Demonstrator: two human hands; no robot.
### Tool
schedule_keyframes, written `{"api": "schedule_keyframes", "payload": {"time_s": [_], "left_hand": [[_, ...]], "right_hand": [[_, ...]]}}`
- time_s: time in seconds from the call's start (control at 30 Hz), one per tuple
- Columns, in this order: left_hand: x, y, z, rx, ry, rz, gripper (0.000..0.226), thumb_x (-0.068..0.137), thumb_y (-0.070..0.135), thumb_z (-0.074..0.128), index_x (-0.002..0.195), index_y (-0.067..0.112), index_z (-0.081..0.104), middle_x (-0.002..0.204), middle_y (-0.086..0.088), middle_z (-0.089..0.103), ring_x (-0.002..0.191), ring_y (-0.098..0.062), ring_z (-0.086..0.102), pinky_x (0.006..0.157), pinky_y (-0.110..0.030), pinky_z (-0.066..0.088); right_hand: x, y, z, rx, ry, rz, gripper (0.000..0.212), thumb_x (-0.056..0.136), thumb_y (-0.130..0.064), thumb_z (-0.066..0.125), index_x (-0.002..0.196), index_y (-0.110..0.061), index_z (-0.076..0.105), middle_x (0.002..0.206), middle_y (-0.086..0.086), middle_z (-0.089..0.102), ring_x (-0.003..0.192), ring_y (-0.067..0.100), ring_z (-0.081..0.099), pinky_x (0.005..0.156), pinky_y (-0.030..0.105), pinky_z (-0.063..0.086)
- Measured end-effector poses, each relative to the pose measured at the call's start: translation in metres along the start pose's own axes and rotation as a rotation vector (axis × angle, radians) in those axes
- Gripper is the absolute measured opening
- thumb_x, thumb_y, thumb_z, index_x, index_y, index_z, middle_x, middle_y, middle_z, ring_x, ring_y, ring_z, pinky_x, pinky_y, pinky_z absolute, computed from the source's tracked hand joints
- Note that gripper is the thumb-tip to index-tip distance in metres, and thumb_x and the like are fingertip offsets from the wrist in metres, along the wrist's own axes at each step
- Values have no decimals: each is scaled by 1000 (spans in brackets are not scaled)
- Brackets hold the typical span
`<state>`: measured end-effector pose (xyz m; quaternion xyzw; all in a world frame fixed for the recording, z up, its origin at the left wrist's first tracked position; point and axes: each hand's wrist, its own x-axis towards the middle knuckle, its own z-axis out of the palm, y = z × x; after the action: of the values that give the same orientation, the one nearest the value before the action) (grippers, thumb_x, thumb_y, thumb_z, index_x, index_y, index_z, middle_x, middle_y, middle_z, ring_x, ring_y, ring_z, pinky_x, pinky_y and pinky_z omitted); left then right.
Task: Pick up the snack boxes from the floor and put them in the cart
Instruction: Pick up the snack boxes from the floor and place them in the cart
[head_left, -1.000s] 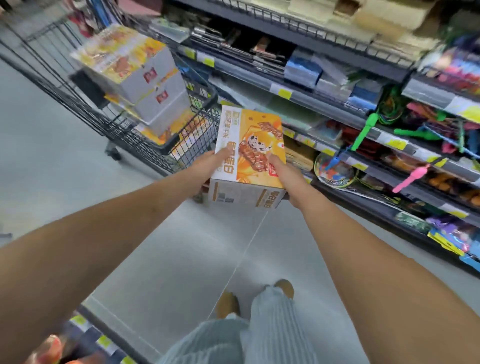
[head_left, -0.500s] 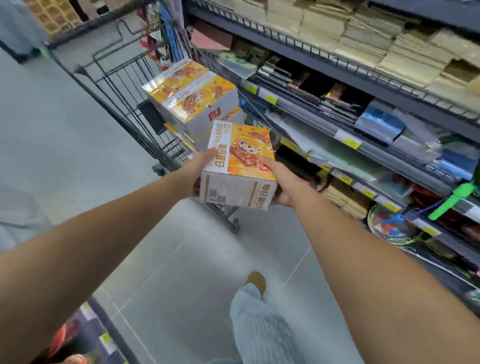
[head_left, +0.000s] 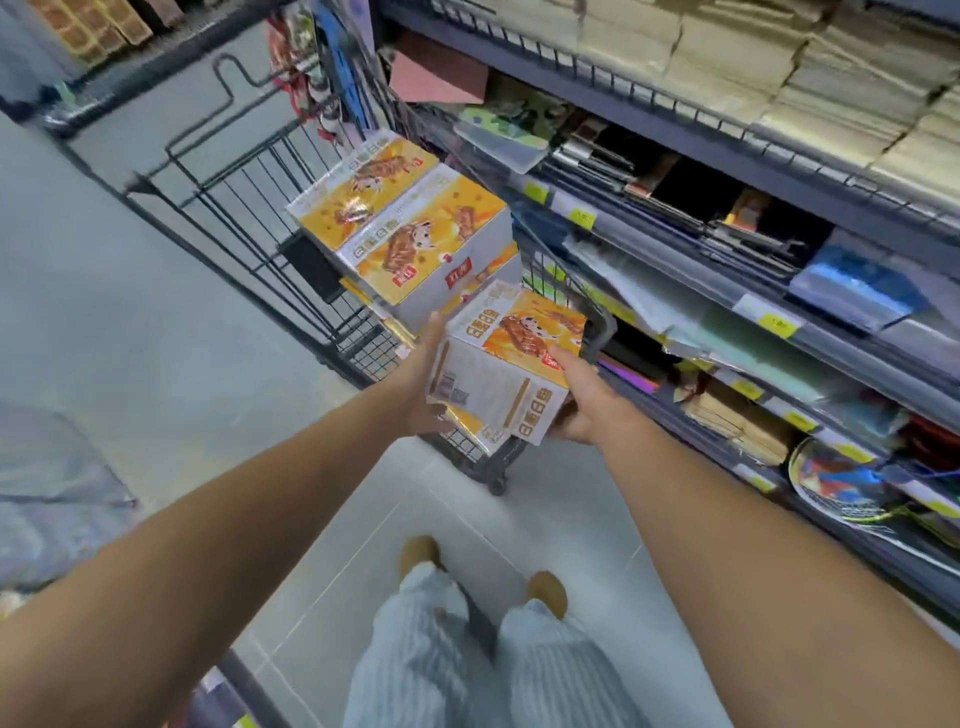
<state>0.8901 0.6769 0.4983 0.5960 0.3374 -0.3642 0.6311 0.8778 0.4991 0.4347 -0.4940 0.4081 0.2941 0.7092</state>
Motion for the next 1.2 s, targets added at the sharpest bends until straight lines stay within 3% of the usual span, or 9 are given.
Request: {"api": "schedule_keyframes", "payload": {"time_s": [0.13, 0.23, 0.33, 0.53, 0.67, 0.73, 0.87, 1.03, 1.2], "left_hand": [[35, 22, -1, 57, -27, -127, 59, 83, 71, 42, 104, 16, 48, 131, -20, 50, 127, -40, 46, 105, -53, 34], [59, 33, -2, 132, -28, -156, 47, 85, 58, 55, 105, 16, 48, 99, -13, 54, 100, -33, 55, 92, -49, 43], [89, 45, -8, 247, -23, -196, 43, 86, 52, 59, 102, 14, 46, 85, -8, 47, 98, -31, 53, 97, -47, 44], [131, 46, -16, 265, -54, -228, 26, 85, 38, 66, 80, 19, 50, 93, -10, 52, 99, -27, 54, 101, -44, 47], [150, 49, -16, 281, -69, -270, 23, 88, 34, 63, 87, 16, 48, 88, -8, 50, 85, -21, 55, 102, -42, 46], [159, 50, -19, 299, -89, -270, 19, 90, 33, 61, 94, 18, 50, 91, -7, 53, 84, -19, 54, 103, -39, 46], [172, 48, -32, 297, -157, -286, 31, 88, 34, 63, 112, 18, 51, 128, -11, 50, 118, -25, 51, 95, -33, 50], [184, 37, -44, 266, -204, -342, 17, 92, 25, 58, 107, 18, 53, 125, -12, 55, 111, -26, 56, 99, -41, 48], [162, 37, -33, 363, -230, -379, 18, 96, 32, 48, 92, 15, 52, 93, -11, 56, 80, -23, 55, 73, -34, 46]], "right_hand": [[29, -2, 15, 88, 45, 38, 40, 93, -55, 49, 94, -17, 60, 97, 14, 69, 97, 32, 63, 93, 56, 47], [49, -2, 27, 179, 79, 37, 36, 93, -53, 51, 98, -18, 60, 98, 13, 69, 95, 30, 63, 87, 51, 49], [73, 0, 39, 263, 154, 58, 40, 89, -53, 57, 105, -17, 61, 96, 12, 71, 92, 29, 66, 92, 54, 48], [99, 15, 50, 432, 269, 105, 53, 85, -52, 63, 123, -15, 59, 111, 14, 70, 97, 30, 67, 82, 50, 53], [108, 20, 52, 490, 295, 71, 50, 88, -52, 59, 125, -18, 59, 116, 13, 68, 101, 31, 66, 70, 42, 54], [112, 26, 56, 505, 299, 45, 48, 87, -52, 60, 124, -21, 59, 117, 12, 68, 102, 31, 66, 73, 43, 55], [117, 37, 66, 524, 315, -16, 44, 87, -48, 62, 127, -31, 55, 125, 9, 65, 112, 33, 62, 94, 57, 48], [119, 42, 60, 350, 349, 8, 40, 87, -34, 62, 126, -38, 56, 127, 4, 63, 122, 28, 52, 106, 55, 35], [101, 32, 60, 350, 374, 6, 33, 94, -32, 53, 124, -18, 52, 112, 5, 57, 108, 23, 53, 98, 40, 38]]}}
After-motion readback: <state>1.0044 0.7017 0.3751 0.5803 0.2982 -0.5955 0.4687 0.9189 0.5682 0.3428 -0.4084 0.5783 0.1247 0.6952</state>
